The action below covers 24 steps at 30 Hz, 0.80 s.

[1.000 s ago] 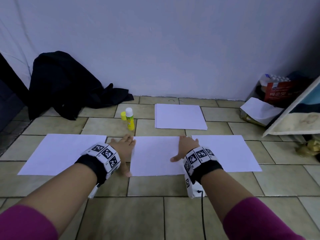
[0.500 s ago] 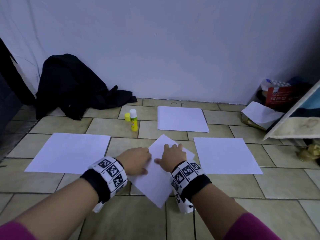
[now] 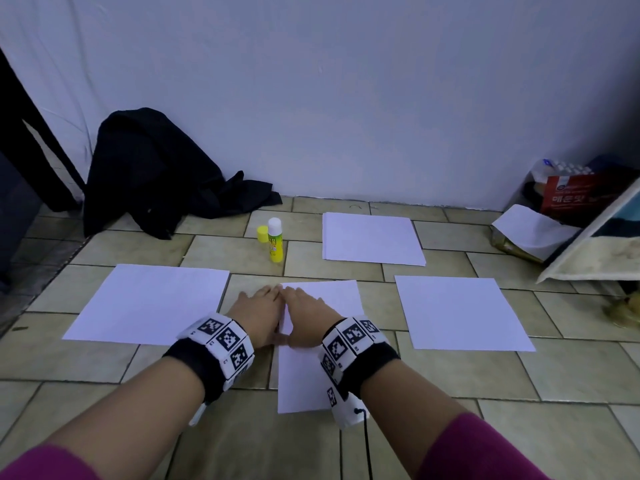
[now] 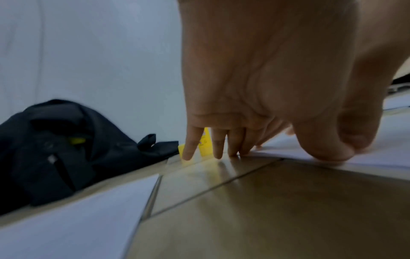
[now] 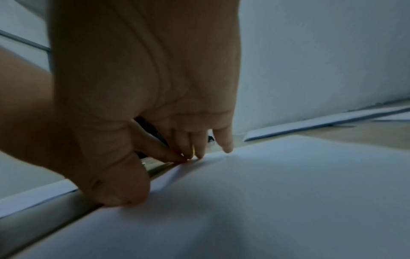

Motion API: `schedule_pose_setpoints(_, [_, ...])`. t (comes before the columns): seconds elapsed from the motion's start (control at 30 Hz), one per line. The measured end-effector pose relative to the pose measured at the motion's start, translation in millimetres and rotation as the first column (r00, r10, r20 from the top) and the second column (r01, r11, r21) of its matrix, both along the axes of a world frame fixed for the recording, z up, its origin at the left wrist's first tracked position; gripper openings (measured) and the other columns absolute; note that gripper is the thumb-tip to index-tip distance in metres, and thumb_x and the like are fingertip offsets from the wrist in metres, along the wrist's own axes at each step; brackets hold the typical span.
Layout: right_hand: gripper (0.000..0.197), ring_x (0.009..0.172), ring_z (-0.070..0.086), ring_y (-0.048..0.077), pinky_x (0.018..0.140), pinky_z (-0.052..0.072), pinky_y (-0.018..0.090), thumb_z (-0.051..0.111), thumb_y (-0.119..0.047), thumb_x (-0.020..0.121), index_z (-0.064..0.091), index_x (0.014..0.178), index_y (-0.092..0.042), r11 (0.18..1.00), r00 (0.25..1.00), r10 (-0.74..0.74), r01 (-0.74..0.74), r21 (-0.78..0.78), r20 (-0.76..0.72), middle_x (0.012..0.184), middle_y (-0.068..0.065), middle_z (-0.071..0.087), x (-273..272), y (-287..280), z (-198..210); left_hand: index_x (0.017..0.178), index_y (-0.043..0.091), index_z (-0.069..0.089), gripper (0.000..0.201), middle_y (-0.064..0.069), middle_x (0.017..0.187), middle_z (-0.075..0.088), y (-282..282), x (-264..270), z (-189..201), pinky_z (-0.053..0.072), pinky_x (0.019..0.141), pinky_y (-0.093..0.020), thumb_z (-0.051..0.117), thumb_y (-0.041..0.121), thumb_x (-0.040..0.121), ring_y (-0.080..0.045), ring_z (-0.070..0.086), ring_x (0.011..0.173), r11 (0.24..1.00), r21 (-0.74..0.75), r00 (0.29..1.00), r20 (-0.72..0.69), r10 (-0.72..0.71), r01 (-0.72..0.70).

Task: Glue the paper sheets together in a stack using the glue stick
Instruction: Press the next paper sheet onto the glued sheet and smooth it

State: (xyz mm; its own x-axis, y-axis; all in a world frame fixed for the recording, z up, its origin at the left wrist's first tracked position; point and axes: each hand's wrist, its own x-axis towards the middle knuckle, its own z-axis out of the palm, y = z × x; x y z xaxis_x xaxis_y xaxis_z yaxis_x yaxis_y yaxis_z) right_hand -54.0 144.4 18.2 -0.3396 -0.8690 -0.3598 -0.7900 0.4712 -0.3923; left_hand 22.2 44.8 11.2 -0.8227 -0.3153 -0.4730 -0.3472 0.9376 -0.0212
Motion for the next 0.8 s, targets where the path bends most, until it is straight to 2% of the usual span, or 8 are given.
schedule_pose_setpoints(0.07, [0.099, 0.145, 0.019, 0.021, 0.118, 0.011, 0.050, 0.066, -0.045, 0.084, 0.005, 0.153, -0.010, 1.000, 0.998, -0.026, 0.027, -0.003, 0.061, 0.157, 0.006, 0.018, 1, -3, -3, 0.154, 0.012, 0.003, 0.091, -0.003, 0.161, 0.007, 4, -2, 4, 0.025, 0.113, -0.050, 0.053, 0.054, 0.090, -0.019, 0.010, 0.147, 0.997, -0.076, 0.999, 0.025, -0.021, 0.023])
schedule_pose_setpoints(0.17, [0.085, 0.143, 0.026, 0.022, 0.118, 0.004, 0.050, 0.059, -0.035, 0.090, 0.006, 0.153, -0.016, 0.995, 0.997, -0.070, 0.067, 0.073, 0.037, 0.159, 0.002, 0.014, -11, 1, -4, 0.153, 0.009, 0.004, 0.092, -0.004, 0.161, 0.006, 7, -7, 6, 0.018, 0.115, -0.053, 0.050, 0.057, 0.090, -0.019, 0.009, 0.147, 0.992, -0.130, 0.997, 0.074, 0.000, 0.009])
schedule_pose_setpoints(0.27, [0.069, 0.136, 0.038, 0.025, 0.119, 0.002, 0.047, 0.048, -0.031, 0.094, 0.013, 0.152, -0.021, 0.974, 0.979, -0.199, 0.193, 0.121, 0.041, 0.151, 0.005, 0.037, -35, 16, 0, 0.153, 0.007, 0.003, 0.092, -0.006, 0.162, 0.004, 7, -9, 5, 0.016, 0.116, -0.053, 0.048, 0.058, 0.091, -0.020, 0.007, 0.148, 0.991, -0.133, 0.996, 0.089, 0.003, 0.009])
schedule_pose_setpoints(0.33, [0.063, 0.133, 0.042, 0.026, 0.119, 0.003, 0.046, 0.046, -0.036, 0.095, 0.018, 0.150, -0.024, 0.951, 0.957, -0.287, 0.278, 0.138, 0.049, 0.139, 0.007, 0.051, -52, 29, 2, 0.153, 0.007, 0.002, 0.092, -0.006, 0.162, 0.001, 6, -8, 6, 0.016, 0.116, -0.053, 0.048, 0.058, 0.091, -0.020, 0.006, 0.148, 0.993, -0.122, 0.996, 0.088, 0.002, 0.009])
schedule_pose_setpoints(0.53, [0.074, 0.130, 0.045, 0.023, 0.119, 0.004, 0.047, 0.049, -0.062, 0.088, 0.028, 0.145, -0.021, 0.904, 0.909, -0.416, 0.413, 0.109, 0.009, 0.135, 0.004, 0.054, -71, 47, 1, 0.153, 0.008, 0.000, 0.093, -0.005, 0.162, -0.002, 4, -6, 6, 0.016, 0.116, -0.054, 0.046, 0.059, 0.091, -0.020, 0.006, 0.148, 0.995, -0.096, 0.996, 0.090, 0.001, 0.008])
schedule_pose_setpoints(0.67, [0.087, 0.127, 0.046, 0.023, 0.117, 0.012, 0.050, 0.070, -0.058, 0.074, 0.032, 0.138, -0.011, 0.933, 0.934, -0.309, 0.334, 0.132, -0.176, 0.130, 0.004, 0.054, -61, 39, 0, 0.153, 0.010, 0.005, 0.099, -0.003, 0.162, 0.003, 1, -3, 6, 0.018, 0.115, -0.053, 0.050, 0.066, 0.086, -0.022, 0.010, 0.147, 0.996, -0.091, 0.998, 0.061, -0.018, 0.023])
schedule_pose_setpoints(0.73, [0.085, 0.130, 0.038, 0.026, 0.112, 0.024, 0.047, 0.070, -0.057, 0.075, 0.035, 0.136, -0.009, 0.933, 0.913, -0.268, 0.325, 0.153, -0.309, 0.134, 0.007, 0.047, -53, 37, 0, 0.150, 0.012, 0.021, 0.098, -0.004, 0.158, 0.019, -2, -2, 9, 0.020, 0.114, -0.053, 0.050, 0.074, 0.079, -0.023, 0.017, 0.144, 0.995, -0.096, 0.999, 0.032, -0.022, 0.025])
schedule_pose_setpoints(0.8, [0.074, 0.130, 0.032, 0.027, 0.104, 0.031, 0.042, 0.066, -0.053, 0.081, 0.040, 0.133, -0.009, 0.937, 0.886, -0.221, 0.309, 0.165, -0.407, 0.134, 0.009, 0.041, -45, 35, 1, 0.139, 0.015, 0.037, 0.086, -0.004, 0.147, 0.033, -3, 0, 14, 0.021, 0.112, -0.053, 0.047, 0.076, 0.079, -0.022, 0.024, 0.139, 0.993, -0.114, 0.999, -0.035, -0.029, 0.025])
